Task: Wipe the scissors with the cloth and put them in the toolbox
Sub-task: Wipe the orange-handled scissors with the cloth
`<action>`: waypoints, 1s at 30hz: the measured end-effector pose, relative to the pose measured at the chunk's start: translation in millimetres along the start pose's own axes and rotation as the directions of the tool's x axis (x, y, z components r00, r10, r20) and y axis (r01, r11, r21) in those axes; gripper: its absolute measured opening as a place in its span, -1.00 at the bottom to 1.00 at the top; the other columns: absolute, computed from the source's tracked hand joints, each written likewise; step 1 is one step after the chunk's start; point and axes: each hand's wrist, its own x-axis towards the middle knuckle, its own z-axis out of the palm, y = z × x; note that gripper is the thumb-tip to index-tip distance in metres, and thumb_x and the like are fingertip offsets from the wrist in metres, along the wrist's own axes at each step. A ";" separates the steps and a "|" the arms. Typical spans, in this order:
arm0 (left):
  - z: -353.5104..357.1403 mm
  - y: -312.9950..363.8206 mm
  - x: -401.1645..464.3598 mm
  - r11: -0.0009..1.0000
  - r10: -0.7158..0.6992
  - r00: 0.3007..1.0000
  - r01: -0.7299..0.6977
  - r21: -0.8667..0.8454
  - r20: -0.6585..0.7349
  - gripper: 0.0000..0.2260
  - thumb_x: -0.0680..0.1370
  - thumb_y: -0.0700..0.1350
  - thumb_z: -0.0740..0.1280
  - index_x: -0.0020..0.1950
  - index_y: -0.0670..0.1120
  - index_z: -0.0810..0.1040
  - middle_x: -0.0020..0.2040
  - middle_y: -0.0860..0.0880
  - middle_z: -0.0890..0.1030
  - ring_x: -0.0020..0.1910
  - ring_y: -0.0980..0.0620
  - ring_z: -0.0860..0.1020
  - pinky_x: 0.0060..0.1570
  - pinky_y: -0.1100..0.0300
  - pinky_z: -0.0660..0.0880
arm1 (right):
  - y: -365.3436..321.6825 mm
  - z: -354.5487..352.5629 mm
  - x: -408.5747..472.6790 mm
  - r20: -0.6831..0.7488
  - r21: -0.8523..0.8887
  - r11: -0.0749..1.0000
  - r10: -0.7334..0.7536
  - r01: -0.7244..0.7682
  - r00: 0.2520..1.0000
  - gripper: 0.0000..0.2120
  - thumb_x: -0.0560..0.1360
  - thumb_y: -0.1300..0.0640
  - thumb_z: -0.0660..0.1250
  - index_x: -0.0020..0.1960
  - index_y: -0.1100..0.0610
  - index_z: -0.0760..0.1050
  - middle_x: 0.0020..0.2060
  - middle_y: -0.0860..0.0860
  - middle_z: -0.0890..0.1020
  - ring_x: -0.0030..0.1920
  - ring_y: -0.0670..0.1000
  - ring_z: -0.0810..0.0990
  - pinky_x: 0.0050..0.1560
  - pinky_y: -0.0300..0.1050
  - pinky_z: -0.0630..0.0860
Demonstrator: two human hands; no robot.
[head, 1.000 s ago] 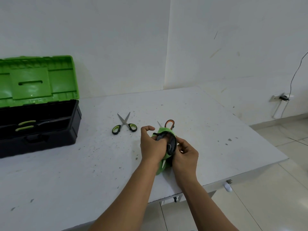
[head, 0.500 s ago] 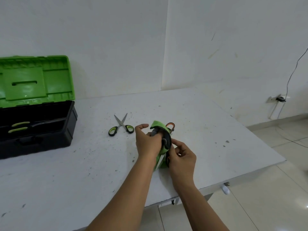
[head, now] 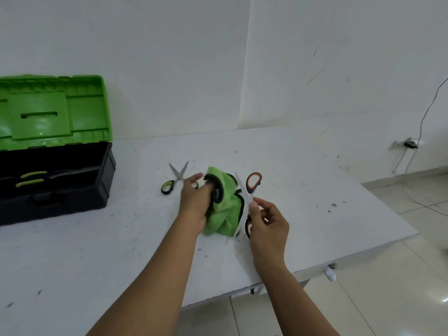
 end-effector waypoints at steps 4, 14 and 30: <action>7.9 -22.0 -30.4 0.946 0.002 0.974 -0.075 0.314 0.227 -0.57 0.55 -0.17 0.49 0.37 0.11 0.50 0.00 -0.14 0.74 -0.13 -0.03 0.71 -0.11 0.08 0.65 | -1.6 2.0 -2.2 0.011 0.047 0.998 0.045 -0.046 0.999 -0.81 0.67 0.20 0.32 0.06 0.01 0.70 -0.21 -0.01 0.68 -0.33 -0.10 0.59 -0.23 -0.18 0.57; 21.9 -21.1 -47.2 0.958 0.095 0.992 -0.112 0.262 0.078 -0.55 0.55 -0.26 0.44 0.34 0.10 0.42 0.04 -0.12 0.71 -0.03 -0.02 0.69 -0.18 0.16 0.60 | 2.7 5.8 -7.2 0.035 -0.117 0.993 -0.027 0.031 0.999 -0.79 0.73 0.17 0.18 0.24 -0.11 0.48 -0.15 0.07 0.67 -0.25 -0.08 0.63 -0.26 -0.21 0.59; 15.2 -13.9 -44.3 0.913 0.139 0.979 -0.185 0.365 0.148 -0.53 0.60 -0.26 0.40 0.39 0.09 0.32 -0.05 -0.08 0.65 -0.15 0.03 0.63 -0.25 0.19 0.56 | -0.8 16.4 -9.8 0.109 -0.363 0.921 -0.113 0.145 0.988 -0.53 0.75 0.01 0.13 -0.32 0.11 0.37 -0.45 -0.02 0.42 -0.44 -0.12 0.34 -0.40 -0.27 0.28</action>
